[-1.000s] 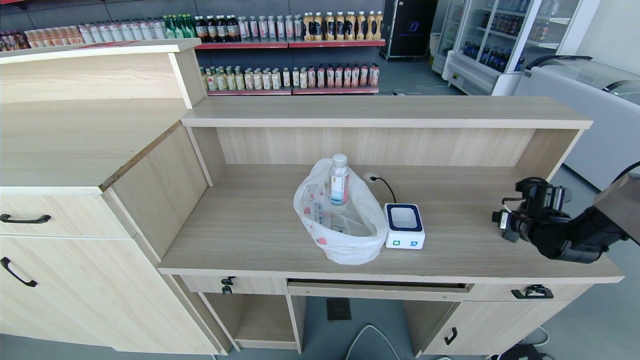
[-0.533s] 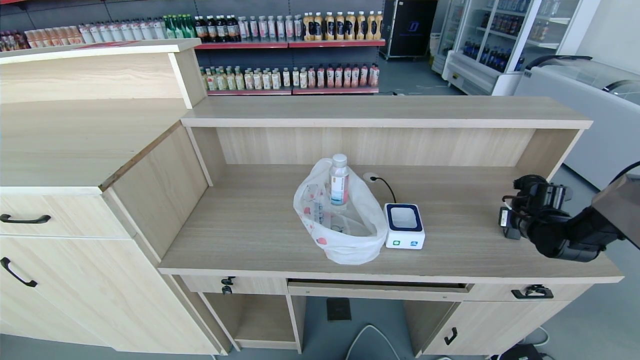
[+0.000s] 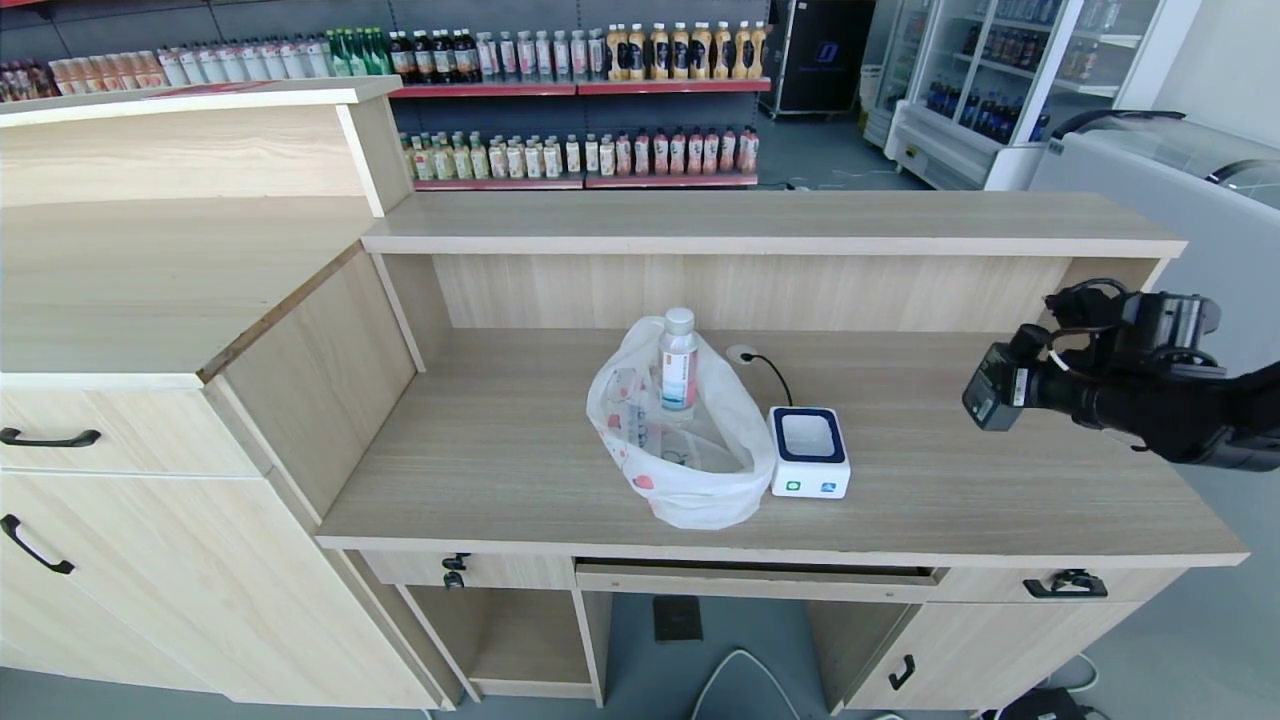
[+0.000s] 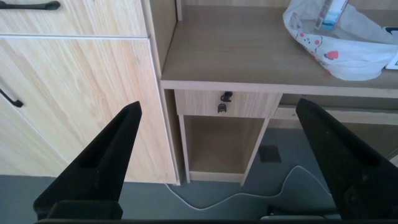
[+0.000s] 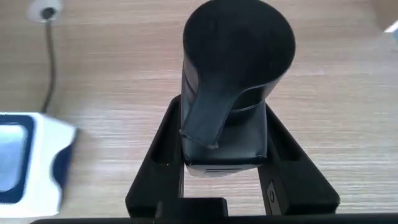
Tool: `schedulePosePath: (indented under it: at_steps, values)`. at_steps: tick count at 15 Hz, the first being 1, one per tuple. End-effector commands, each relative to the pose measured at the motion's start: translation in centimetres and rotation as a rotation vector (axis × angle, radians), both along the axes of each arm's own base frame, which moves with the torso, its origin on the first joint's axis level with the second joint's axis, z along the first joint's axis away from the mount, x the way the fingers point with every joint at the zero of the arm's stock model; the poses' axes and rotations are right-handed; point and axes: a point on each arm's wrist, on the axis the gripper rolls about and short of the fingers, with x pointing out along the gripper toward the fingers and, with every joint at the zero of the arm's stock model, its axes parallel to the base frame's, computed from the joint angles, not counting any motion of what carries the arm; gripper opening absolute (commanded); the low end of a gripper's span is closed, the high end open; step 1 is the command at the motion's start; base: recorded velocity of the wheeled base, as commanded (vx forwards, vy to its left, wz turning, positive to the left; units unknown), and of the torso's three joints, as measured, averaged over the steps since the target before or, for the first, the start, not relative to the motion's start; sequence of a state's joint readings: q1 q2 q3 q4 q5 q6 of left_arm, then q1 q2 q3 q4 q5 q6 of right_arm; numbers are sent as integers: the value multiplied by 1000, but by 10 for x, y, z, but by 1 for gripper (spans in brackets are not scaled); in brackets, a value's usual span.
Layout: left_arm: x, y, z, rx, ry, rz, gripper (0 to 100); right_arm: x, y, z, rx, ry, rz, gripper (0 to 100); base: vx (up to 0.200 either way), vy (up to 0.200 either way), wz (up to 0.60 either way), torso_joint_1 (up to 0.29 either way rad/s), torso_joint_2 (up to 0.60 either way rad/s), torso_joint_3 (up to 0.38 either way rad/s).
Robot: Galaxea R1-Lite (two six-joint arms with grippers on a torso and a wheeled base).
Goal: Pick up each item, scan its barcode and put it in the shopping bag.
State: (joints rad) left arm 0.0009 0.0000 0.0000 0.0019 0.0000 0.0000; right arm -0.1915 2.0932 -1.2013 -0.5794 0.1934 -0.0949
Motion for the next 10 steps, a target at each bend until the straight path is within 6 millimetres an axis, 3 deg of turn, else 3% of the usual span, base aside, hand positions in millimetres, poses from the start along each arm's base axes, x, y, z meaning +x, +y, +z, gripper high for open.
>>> schedulePosePath:
  at_steps: [1, 4, 8, 10]
  values:
    - [0, 0, 0, 0, 1, 1, 100, -85, 44, 115, 157, -90, 442, 0, 0, 0, 0, 0, 0, 0]
    - [0, 0, 0, 0, 1, 1, 100, -121, 67, 144, 244, -129, 847, 0, 0, 0, 0, 0, 0, 0]
    - [0, 0, 0, 0, 3, 1, 100, -172, 111, 192, 419, -86, 1033, 0, 0, 0, 0, 0, 0, 0]
    - [0, 0, 0, 0, 3, 1, 100, -193, 123, 198, 456, -69, 1087, 0, 0, 0, 0, 0, 0, 0]
